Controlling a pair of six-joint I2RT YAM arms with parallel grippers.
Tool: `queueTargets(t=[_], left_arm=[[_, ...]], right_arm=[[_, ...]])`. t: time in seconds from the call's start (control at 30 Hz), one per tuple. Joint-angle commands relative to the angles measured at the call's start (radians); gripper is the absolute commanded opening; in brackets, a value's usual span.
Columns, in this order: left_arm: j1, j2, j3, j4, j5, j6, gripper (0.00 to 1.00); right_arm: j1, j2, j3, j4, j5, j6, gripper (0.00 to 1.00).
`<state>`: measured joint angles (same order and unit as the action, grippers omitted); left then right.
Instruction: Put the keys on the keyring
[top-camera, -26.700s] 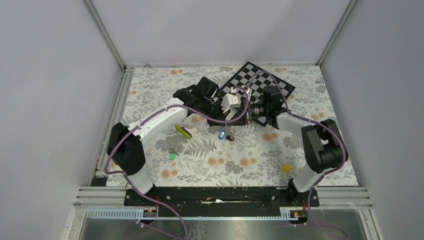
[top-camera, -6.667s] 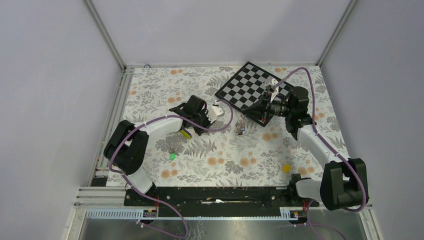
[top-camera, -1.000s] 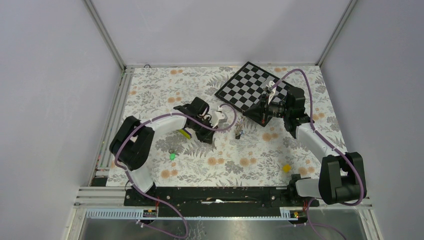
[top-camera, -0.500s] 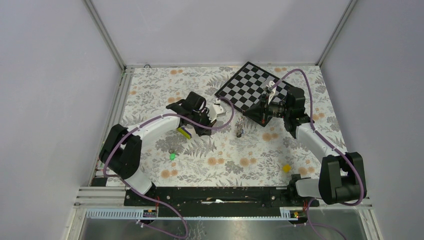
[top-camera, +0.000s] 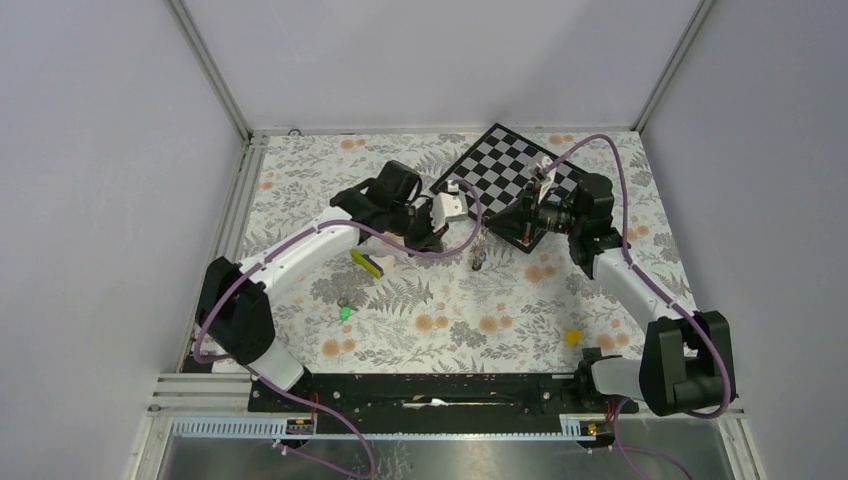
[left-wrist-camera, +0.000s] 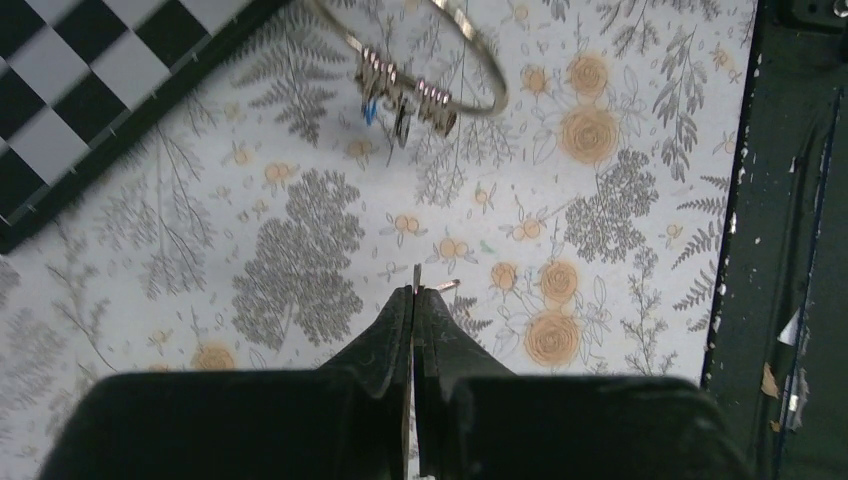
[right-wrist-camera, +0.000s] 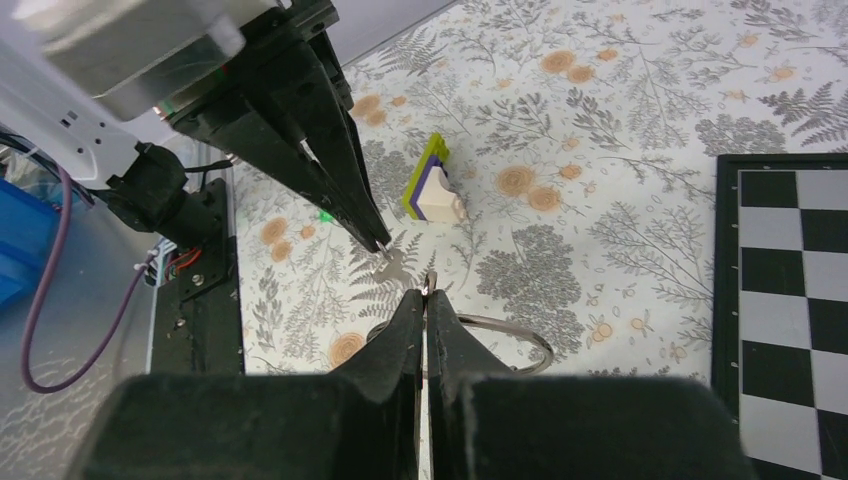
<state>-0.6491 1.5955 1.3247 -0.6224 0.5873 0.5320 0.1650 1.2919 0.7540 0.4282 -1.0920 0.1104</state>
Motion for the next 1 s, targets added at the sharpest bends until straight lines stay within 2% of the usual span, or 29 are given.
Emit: queueTargets(t=[0.0,0.1,0.3,0.6,0.97], left_arm=[[-0.038,-0.093,0.034,0.137,-0.019,0.049,0.00],[-0.047,-0.104,0.059,0.171,-0.039,0.054,0.00],[-0.090,-0.083,0.176,0.073,-0.110,0.066,0.00],[-0.202,-0.138,0.112,0.090,-0.362,0.171,0.00],[-0.251,-0.189,0.040,0.127,-0.477,0.226,0.00]], right_arm=[[0.044,-0.048,0.023,0.052,0.015,0.058,0.00],[0.073,-0.043,0.033,0.032,0.023,0.058,0.00],[0.126,-0.023,0.049,0.014,0.014,0.061,0.00],[0.131,-0.010,0.028,0.101,-0.001,0.150,0.00],[0.131,0.005,0.018,0.155,-0.006,0.210,0.00]])
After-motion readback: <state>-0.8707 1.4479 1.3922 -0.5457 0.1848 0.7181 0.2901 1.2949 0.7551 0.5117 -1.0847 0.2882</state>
